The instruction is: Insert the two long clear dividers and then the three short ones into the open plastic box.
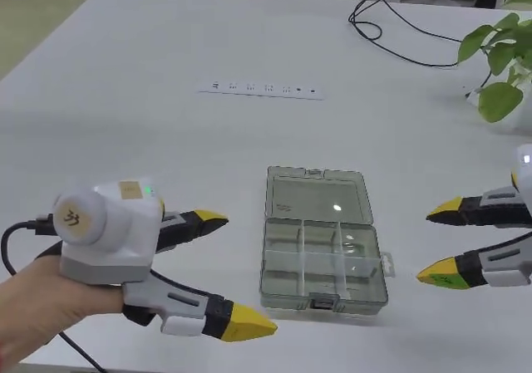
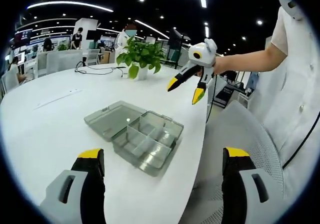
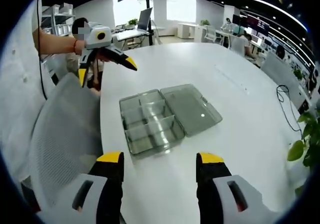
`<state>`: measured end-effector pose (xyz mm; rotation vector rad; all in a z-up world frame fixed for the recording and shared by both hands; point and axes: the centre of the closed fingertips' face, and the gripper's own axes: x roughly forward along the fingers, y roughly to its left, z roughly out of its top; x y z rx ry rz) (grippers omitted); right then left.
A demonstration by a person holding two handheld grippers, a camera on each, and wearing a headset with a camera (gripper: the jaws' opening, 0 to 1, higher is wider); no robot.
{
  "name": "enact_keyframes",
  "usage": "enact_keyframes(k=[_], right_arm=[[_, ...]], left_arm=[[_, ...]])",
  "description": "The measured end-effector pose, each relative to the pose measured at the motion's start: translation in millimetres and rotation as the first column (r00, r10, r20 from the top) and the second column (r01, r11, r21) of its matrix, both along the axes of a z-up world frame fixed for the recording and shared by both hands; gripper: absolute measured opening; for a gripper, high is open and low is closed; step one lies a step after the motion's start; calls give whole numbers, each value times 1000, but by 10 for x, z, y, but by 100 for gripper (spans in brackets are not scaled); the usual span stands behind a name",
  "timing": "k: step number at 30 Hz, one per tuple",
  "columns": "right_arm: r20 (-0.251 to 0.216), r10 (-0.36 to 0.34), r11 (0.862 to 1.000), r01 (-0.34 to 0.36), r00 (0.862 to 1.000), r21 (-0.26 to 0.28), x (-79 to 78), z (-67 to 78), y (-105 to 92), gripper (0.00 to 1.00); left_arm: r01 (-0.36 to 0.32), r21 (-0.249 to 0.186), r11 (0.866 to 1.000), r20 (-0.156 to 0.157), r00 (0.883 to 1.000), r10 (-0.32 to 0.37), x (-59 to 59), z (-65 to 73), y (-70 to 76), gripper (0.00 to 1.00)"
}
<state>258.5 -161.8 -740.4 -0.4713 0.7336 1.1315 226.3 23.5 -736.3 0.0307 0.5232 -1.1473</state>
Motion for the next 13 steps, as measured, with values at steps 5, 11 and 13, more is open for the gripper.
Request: enact_keyframes(k=[5, 11, 13], right_arm=[[6, -39, 999, 39, 999, 38, -58, 14, -67, 70], [16, -78, 993, 76, 997, 87, -77, 12, -95, 78], [16, -85, 991, 83, 996, 100, -93, -1, -97, 80]], left_arm=[[-3, 19, 1000, -4, 1000, 3, -3, -33, 50, 100], [-12, 29, 1000, -6, 1000, 12, 8, -67, 86, 100], [-13, 30, 999, -7, 1000, 13, 6, -78, 92, 100]])
